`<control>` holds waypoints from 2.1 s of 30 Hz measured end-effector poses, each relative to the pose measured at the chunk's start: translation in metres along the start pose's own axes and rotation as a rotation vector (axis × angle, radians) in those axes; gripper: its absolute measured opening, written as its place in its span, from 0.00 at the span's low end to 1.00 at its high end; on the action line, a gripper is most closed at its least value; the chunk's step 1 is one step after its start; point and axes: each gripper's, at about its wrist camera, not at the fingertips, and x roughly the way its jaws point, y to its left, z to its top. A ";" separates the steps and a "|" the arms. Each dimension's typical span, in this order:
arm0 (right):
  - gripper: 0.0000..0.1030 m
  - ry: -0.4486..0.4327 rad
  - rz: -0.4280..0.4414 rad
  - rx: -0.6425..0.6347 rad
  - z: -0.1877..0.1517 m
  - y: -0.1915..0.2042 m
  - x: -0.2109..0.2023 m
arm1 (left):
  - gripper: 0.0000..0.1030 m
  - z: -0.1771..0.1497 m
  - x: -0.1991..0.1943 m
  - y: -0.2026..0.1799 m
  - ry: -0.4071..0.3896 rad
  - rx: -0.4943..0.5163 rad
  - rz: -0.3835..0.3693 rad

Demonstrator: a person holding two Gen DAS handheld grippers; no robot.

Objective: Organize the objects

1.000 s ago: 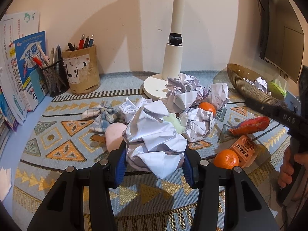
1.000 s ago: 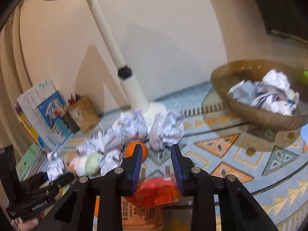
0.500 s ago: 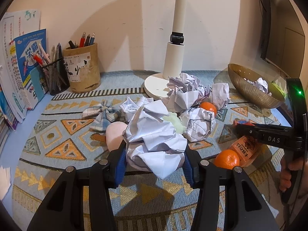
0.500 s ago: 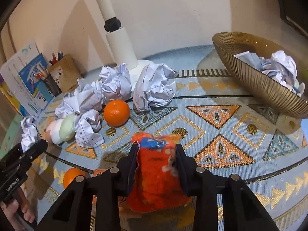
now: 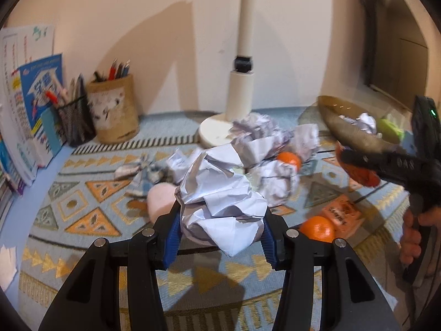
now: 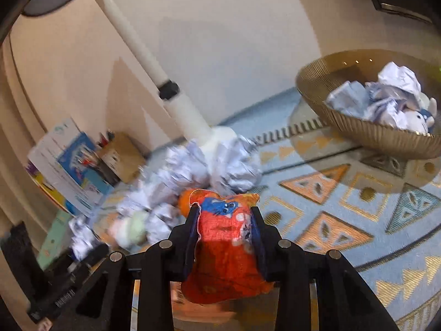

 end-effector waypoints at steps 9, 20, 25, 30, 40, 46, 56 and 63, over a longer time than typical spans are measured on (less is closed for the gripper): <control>0.34 -0.148 0.012 0.047 0.084 -0.023 -0.064 | 0.45 0.103 0.014 -0.079 -0.095 0.115 -0.117; 0.36 -0.218 -0.296 0.130 0.138 -0.123 -0.107 | 0.47 0.178 0.125 -0.247 -0.053 0.250 -0.366; 1.00 -0.127 -0.331 0.205 0.139 -0.161 -0.095 | 1.00 0.171 0.174 -0.275 0.108 0.213 -0.465; 1.00 -0.178 -0.291 0.238 0.137 -0.166 -0.110 | 1.00 0.173 0.158 -0.267 0.067 0.224 -0.417; 1.00 -0.175 -0.192 0.152 0.131 -0.073 -0.118 | 1.00 0.183 0.059 -0.170 -0.051 0.174 -0.296; 1.00 -0.088 -0.184 -0.040 0.087 0.013 -0.096 | 1.00 0.158 0.010 -0.076 -0.047 0.222 -0.124; 1.00 0.162 -0.279 -0.220 -0.025 0.059 -0.022 | 1.00 0.049 0.034 0.014 0.159 0.211 -0.047; 1.00 0.306 -0.335 -0.290 -0.074 0.048 0.004 | 0.99 0.012 0.068 0.012 0.236 0.241 -0.095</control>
